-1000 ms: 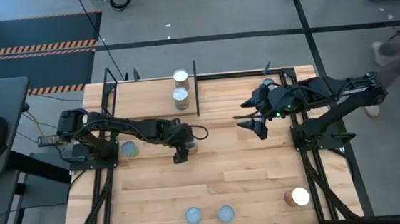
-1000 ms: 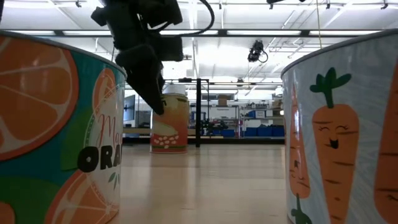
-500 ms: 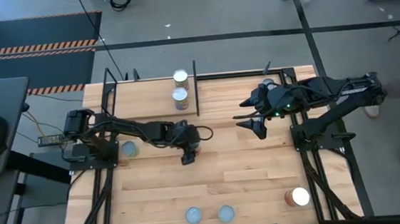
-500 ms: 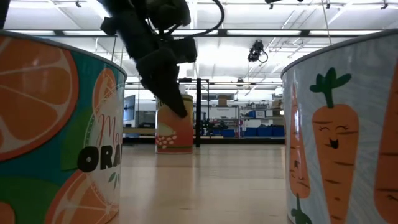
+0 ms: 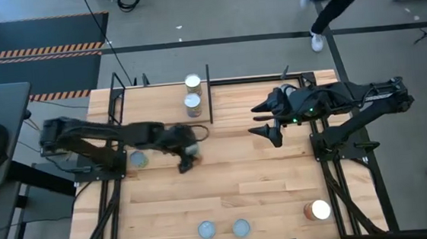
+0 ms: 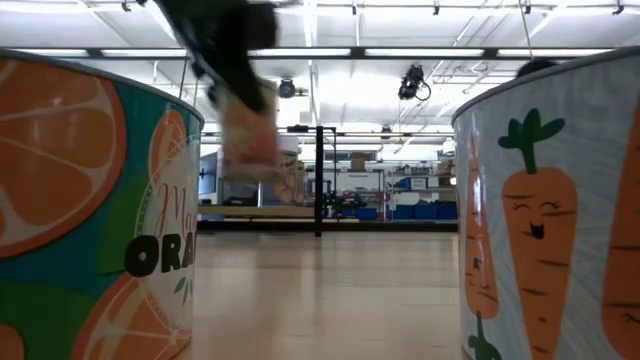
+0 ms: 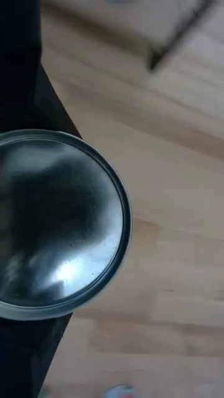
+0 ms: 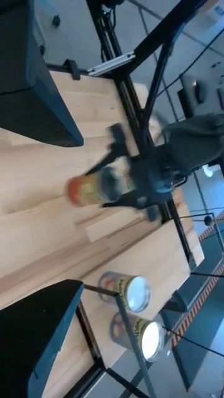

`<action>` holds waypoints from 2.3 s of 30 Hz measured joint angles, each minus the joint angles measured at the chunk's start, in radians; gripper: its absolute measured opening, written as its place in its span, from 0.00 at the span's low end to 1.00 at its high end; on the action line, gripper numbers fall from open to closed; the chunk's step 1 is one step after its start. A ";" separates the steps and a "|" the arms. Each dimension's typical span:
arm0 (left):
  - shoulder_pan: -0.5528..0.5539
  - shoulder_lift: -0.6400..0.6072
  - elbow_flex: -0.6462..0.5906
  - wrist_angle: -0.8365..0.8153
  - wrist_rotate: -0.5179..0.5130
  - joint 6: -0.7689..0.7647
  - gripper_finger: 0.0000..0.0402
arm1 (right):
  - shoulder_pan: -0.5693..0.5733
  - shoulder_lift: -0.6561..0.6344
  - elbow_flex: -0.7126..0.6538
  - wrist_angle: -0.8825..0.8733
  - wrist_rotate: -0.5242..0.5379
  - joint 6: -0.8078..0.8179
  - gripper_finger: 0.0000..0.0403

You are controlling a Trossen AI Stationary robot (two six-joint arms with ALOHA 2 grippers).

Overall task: Pick and place cans onto a shelf
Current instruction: Put the top can of corn on the shelf

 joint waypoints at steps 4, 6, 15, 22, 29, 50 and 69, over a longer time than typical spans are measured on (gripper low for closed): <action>0.047 -0.197 0.000 -0.237 -0.082 -0.006 0.75 | 0.000 0.000 0.000 0.041 0.000 0.000 0.93; 0.093 -0.274 0.000 -0.322 -0.138 -0.010 0.75 | 0.000 0.000 0.000 0.061 0.000 0.000 0.93; 0.446 -0.284 -0.001 -0.188 -0.203 0.192 0.75 | 0.000 0.000 0.000 0.135 0.000 0.000 0.93; 0.661 -0.159 -0.002 -0.086 -0.109 0.198 0.75 | 0.000 0.000 0.000 0.191 0.000 0.000 0.93; 0.778 -0.016 -0.002 -0.010 -0.061 0.138 0.75 | 0.000 0.000 0.000 0.227 -0.001 0.000 0.93; 0.733 0.001 -0.002 -0.066 -0.073 0.002 0.76 | 0.000 0.000 0.000 0.231 0.000 0.000 0.93; 0.676 0.055 -0.002 -0.050 -0.015 -0.239 0.79 | 0.000 0.000 0.000 0.231 0.000 0.000 0.93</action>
